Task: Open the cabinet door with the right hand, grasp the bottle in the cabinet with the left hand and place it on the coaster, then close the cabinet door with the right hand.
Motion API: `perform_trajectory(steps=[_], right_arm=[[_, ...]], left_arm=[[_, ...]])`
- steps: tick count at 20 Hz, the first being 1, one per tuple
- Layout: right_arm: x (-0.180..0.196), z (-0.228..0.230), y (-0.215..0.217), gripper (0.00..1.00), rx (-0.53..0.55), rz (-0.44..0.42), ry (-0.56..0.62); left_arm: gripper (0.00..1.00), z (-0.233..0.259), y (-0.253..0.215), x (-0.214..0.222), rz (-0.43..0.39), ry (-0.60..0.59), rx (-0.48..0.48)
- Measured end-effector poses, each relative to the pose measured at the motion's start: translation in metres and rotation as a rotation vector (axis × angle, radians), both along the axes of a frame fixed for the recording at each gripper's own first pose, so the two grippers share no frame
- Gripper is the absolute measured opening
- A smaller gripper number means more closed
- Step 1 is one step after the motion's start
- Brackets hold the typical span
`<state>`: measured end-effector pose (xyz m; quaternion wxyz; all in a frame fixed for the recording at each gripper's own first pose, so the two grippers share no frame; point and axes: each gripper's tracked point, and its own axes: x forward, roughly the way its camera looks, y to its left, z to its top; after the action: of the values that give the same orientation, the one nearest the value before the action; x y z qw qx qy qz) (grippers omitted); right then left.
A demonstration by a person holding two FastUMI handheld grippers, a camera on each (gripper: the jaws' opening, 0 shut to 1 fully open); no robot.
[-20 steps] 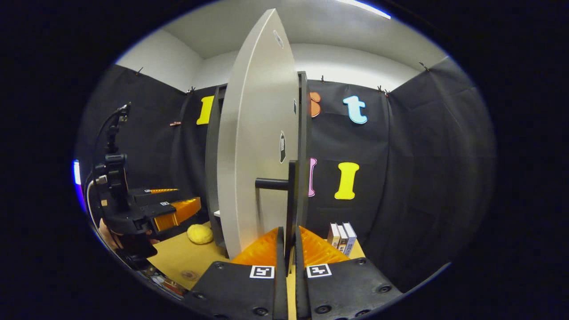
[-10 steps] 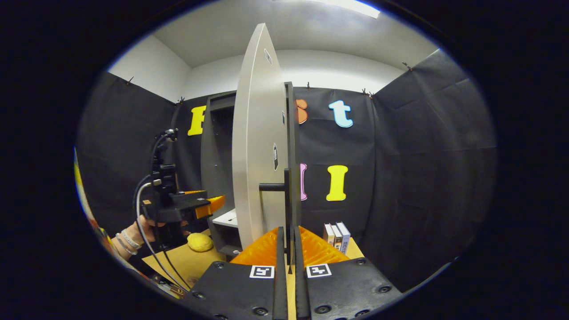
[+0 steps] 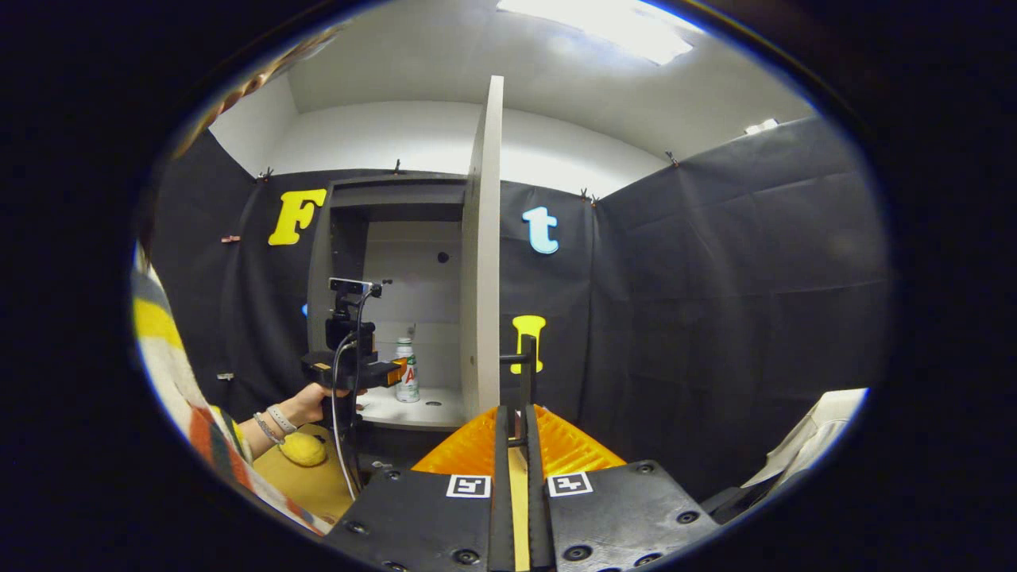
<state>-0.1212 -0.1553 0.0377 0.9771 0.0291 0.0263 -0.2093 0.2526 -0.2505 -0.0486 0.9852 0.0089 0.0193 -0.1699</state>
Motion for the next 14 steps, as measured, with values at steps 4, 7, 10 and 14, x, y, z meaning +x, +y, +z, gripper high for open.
perform_trajectory(steps=[4, 7, 10, 14], right_arm=[[0.004, 0.021, 0.015, 0.10, 0.014, -0.049, -0.042], [0.008, 0.035, 0.012, 0.10, 0.037, -0.090, -0.097], [0.009, 0.031, -0.004, 0.10, 0.022, -0.170, -0.089], [0.015, 0.023, -0.003, 0.09, -0.050, -0.182, -0.026]], left_arm=[[0.91, -0.022, -0.006, 0.046, 0.009, 0.014, 0.007], [0.91, -0.035, -0.010, 0.071, 0.026, 0.027, 0.005], [0.91, -0.049, -0.007, 0.086, 0.053, 0.044, 0.017], [0.90, -0.055, 0.000, 0.098, 0.058, 0.049, -0.013]])
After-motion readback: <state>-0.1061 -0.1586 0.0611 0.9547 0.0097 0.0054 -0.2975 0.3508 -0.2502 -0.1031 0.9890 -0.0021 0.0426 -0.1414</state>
